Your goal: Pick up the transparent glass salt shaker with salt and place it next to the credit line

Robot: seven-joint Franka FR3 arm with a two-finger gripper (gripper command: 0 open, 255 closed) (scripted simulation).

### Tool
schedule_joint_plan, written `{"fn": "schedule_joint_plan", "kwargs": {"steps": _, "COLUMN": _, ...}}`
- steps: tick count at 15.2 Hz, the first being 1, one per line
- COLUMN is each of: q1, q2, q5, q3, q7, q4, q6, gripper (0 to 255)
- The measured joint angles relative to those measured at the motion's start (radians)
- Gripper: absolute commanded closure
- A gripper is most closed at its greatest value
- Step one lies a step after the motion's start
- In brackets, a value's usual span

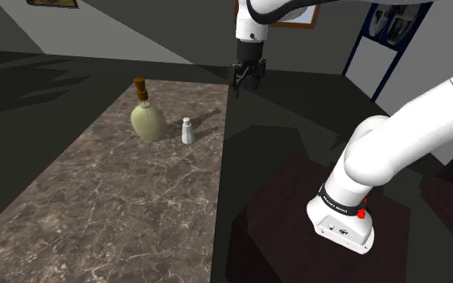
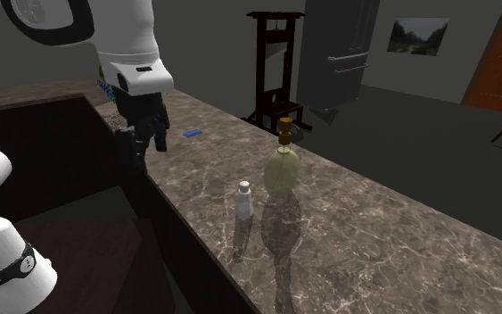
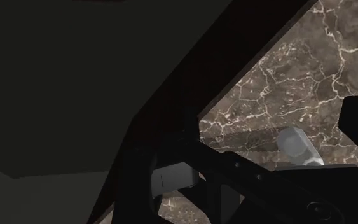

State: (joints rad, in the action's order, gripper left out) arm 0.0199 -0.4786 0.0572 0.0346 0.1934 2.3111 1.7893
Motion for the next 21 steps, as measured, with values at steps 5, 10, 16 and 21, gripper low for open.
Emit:
{"fn": "schedule_joint_plan", "kwargs": {"steps": 5, "q1": 0.018, "q2": 0.178, "q5": -0.017, "q3": 0.060, "q7": 0.072, "q4": -0.086, "q6": 0.099, "gripper": 0}}
{"fn": "schedule_joint_plan", "kwargs": {"steps": 10, "q1": 0.030, "q2": 0.353, "q5": -0.062, "q3": 0.102, "q7": 0.138, "q4": -0.194, "q6": 0.167, "gripper": 0}}
{"fn": "schedule_joint_plan", "kwargs": {"steps": 16, "q1": 0.060, "q2": 0.598, "q5": -0.145, "q3": 0.136, "q7": 0.230, "q4": -0.383, "q6": 0.215, "gripper": 0}}
{"fn": "schedule_joint_plan", "kwargs": {"steps": 21, "q1": 0.081, "q2": 0.727, "q5": -0.191, "q3": 0.139, "q7": 0.270, "q4": -0.487, "q6": 0.234, "gripper": 0}}
